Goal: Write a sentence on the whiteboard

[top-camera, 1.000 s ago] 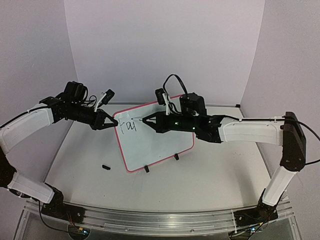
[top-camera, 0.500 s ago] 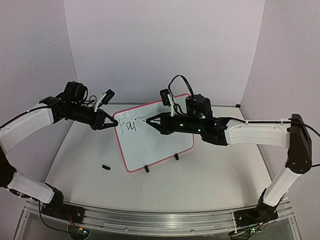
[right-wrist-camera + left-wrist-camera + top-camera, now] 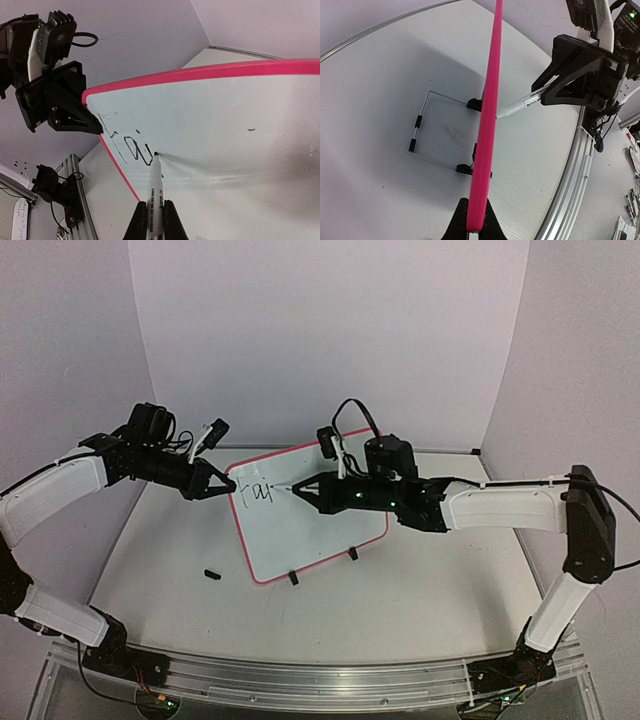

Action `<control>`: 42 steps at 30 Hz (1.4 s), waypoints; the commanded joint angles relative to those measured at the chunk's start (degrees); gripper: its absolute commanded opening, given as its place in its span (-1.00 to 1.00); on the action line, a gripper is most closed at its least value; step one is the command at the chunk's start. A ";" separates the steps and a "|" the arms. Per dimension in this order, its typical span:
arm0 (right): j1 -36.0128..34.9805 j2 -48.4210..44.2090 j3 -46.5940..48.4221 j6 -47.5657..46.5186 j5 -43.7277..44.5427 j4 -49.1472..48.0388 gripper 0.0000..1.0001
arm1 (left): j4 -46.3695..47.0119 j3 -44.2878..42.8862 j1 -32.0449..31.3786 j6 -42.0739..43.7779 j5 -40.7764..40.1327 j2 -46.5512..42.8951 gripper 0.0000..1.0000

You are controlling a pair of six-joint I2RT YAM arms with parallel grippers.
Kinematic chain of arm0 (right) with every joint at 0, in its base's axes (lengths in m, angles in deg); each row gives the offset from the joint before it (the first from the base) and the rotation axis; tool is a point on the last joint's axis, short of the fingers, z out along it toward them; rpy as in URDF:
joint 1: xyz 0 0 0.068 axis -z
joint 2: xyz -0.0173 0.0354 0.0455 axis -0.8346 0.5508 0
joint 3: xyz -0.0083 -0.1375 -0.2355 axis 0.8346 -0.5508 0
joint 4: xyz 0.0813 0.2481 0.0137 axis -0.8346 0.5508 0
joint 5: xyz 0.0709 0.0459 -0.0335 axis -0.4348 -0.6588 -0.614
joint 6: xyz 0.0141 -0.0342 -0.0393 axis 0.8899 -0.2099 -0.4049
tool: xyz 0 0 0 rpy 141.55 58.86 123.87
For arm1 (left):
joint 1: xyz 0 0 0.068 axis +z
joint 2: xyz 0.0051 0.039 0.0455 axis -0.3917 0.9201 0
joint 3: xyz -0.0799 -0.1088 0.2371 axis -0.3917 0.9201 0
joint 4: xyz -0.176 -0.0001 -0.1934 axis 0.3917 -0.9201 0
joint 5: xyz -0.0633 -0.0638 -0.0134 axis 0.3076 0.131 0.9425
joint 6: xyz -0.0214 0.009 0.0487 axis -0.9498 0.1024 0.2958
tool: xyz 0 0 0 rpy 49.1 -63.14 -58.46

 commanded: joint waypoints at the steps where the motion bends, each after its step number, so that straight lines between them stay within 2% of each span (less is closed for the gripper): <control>1: 0.26 0.53 2.43 0.47 1.57 -1.52 -1.00 | 0.70 0.78 0.00 2.02 -1.59 -0.44 -1.00; 14: 0.71 -3.67 -1.13 0.63 6.94 -0.88 -1.00 | 0.73 0.78 0.01 2.03 -1.58 -0.46 -1.00; 27: 0.84 -5.82 -0.16 -0.12 0.42 -1.55 -1.00 | 0.70 0.75 0.00 2.07 -1.50 -0.28 -1.00; 42: 1.05 -0.71 4.20 0.37 -1.93 -1.55 -1.00 | 0.71 0.76 0.01 2.06 -1.59 -0.35 -1.00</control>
